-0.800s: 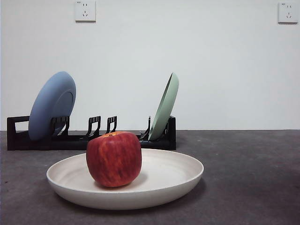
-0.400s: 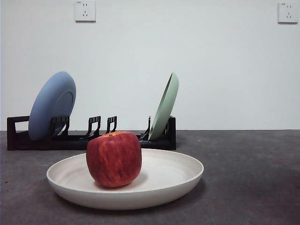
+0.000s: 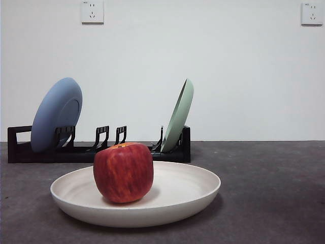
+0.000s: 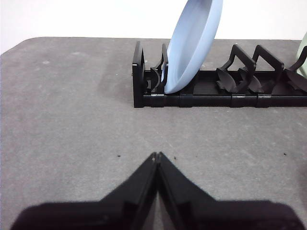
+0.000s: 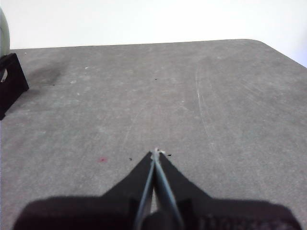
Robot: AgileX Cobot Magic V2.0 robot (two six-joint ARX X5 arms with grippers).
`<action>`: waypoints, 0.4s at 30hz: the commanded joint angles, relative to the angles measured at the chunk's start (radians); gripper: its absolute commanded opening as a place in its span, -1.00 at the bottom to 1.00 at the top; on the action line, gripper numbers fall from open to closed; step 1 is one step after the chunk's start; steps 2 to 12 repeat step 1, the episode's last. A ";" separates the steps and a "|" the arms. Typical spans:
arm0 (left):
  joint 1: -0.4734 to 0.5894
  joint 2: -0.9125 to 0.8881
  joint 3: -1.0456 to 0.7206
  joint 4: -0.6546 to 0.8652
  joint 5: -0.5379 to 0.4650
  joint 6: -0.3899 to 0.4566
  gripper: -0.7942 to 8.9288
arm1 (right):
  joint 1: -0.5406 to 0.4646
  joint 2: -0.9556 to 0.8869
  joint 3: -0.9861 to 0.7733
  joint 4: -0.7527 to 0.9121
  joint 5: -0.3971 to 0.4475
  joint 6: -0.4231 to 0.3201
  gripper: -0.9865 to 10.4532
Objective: Take the yellow plate from the plate rack,put the plate on the table,take the apple from the table,put the apple in the plate
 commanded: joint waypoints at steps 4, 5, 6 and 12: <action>0.002 0.000 -0.012 0.010 0.000 -0.006 -0.84 | 0.000 -0.002 -0.010 0.006 0.004 0.011 -0.83; 0.002 0.000 -0.012 0.010 0.000 -0.006 -0.84 | 0.000 -0.002 -0.010 0.006 0.004 0.011 -0.83; 0.002 0.000 -0.012 0.010 0.000 -0.006 -0.84 | 0.000 -0.002 -0.010 0.006 0.004 0.011 -0.83; 0.002 0.000 -0.012 0.010 0.000 -0.006 -0.84 | 0.000 -0.002 -0.010 0.006 0.004 0.011 -0.83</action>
